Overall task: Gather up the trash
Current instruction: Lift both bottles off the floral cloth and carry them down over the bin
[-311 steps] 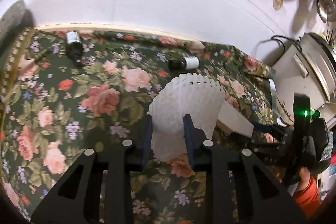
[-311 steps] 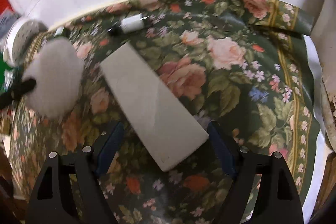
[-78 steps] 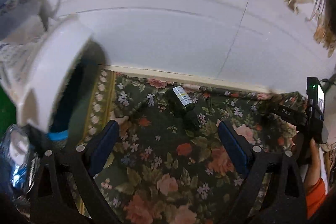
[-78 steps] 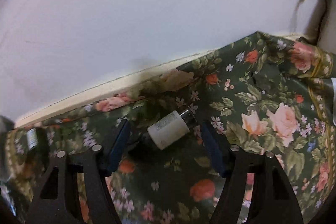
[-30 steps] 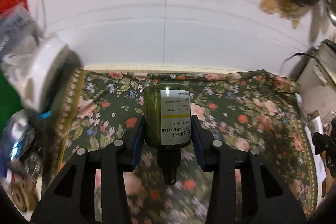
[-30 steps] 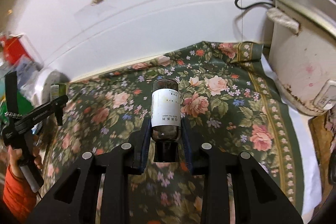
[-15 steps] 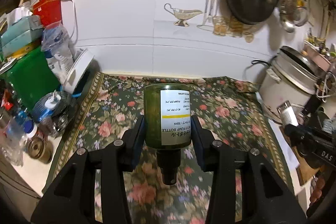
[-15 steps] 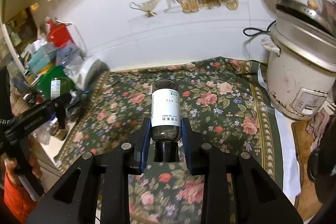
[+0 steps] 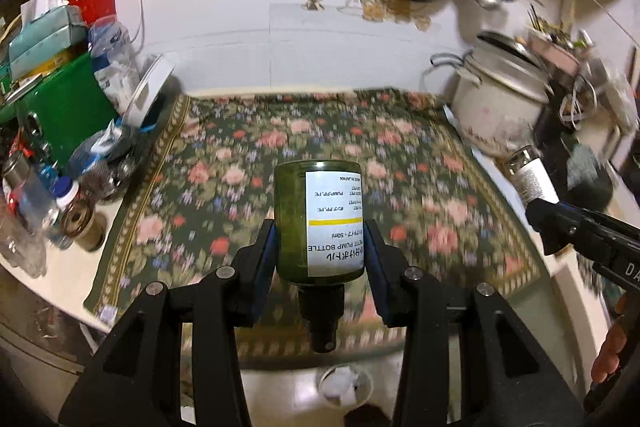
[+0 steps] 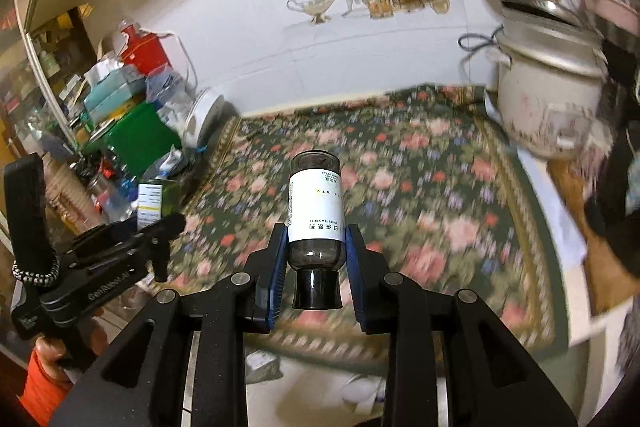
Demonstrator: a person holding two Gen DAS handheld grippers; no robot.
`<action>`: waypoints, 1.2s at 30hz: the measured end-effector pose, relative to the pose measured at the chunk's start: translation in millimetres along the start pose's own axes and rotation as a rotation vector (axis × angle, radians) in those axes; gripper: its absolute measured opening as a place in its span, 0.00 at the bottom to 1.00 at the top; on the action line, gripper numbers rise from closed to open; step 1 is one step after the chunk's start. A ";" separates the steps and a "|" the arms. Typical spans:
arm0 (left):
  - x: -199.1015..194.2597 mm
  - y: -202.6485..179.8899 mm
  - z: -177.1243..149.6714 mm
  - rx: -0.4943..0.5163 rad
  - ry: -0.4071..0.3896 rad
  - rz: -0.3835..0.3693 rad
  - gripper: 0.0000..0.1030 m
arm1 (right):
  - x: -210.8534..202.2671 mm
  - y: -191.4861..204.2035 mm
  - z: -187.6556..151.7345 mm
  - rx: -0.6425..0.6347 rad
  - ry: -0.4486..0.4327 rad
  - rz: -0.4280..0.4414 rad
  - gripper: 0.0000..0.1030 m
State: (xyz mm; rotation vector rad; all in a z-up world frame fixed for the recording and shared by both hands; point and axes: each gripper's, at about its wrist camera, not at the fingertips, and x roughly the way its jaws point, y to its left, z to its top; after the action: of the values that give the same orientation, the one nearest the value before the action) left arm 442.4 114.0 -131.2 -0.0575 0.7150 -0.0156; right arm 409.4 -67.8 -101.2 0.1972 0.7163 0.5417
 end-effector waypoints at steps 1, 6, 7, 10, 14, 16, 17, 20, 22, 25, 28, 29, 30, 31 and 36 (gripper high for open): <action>-4.8 1.3 -6.7 0.005 0.003 -0.004 0.40 | -2.1 6.0 -10.7 0.010 0.007 -0.001 0.25; -41.9 7.9 -55.9 0.053 0.028 -0.026 0.40 | -15.4 33.4 -59.1 0.037 0.040 -0.013 0.25; -46.0 8.7 -62.9 0.056 0.038 -0.028 0.40 | -17.4 36.7 -64.7 0.042 0.046 -0.010 0.25; -58.3 11.1 -87.5 0.053 0.081 -0.042 0.40 | -23.2 47.8 -86.1 0.044 0.080 -0.014 0.25; -60.7 10.7 -112.2 0.040 0.136 -0.064 0.40 | -25.8 51.0 -107.2 0.057 0.122 -0.026 0.25; -55.4 9.7 -124.4 0.031 0.165 -0.075 0.40 | -24.6 48.9 -117.6 0.067 0.139 -0.033 0.25; -51.0 8.9 -130.6 0.024 0.184 -0.080 0.40 | -21.9 45.1 -122.6 0.074 0.152 -0.037 0.25; -34.5 6.5 -147.3 -0.004 0.230 -0.100 0.40 | -10.0 33.8 -138.2 0.083 0.196 -0.051 0.25; -17.9 3.8 -159.1 -0.025 0.264 -0.111 0.40 | 1.7 22.9 -148.2 0.081 0.223 -0.066 0.25; 16.2 -4.1 -183.0 -0.036 0.301 -0.100 0.40 | 20.5 6.3 -165.1 0.075 0.257 -0.084 0.25; 52.4 -9.5 -206.8 -0.052 0.335 -0.095 0.40 | 47.0 -18.7 -187.8 0.084 0.296 -0.093 0.25; 71.4 -12.3 -219.8 -0.056 0.351 -0.085 0.40 | 56.2 -26.8 -195.8 0.086 0.308 -0.098 0.25; 82.9 -14.0 -227.6 -0.059 0.360 -0.079 0.40 | 65.8 -35.1 -205.1 0.088 0.321 -0.101 0.25; 96.7 -15.4 -238.0 -0.065 0.369 -0.071 0.40 | 74.7 -42.6 -212.9 0.091 0.332 -0.103 0.25; 179.7 -18.2 -308.6 -0.109 0.445 -0.061 0.40 | 132.6 -87.0 -267.3 0.113 0.407 -0.117 0.25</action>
State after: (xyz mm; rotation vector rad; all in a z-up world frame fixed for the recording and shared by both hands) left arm 375.8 75.2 -480.3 -0.1840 1.1585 -0.0490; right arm 348.3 -73.2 -406.0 0.1502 1.1491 0.4329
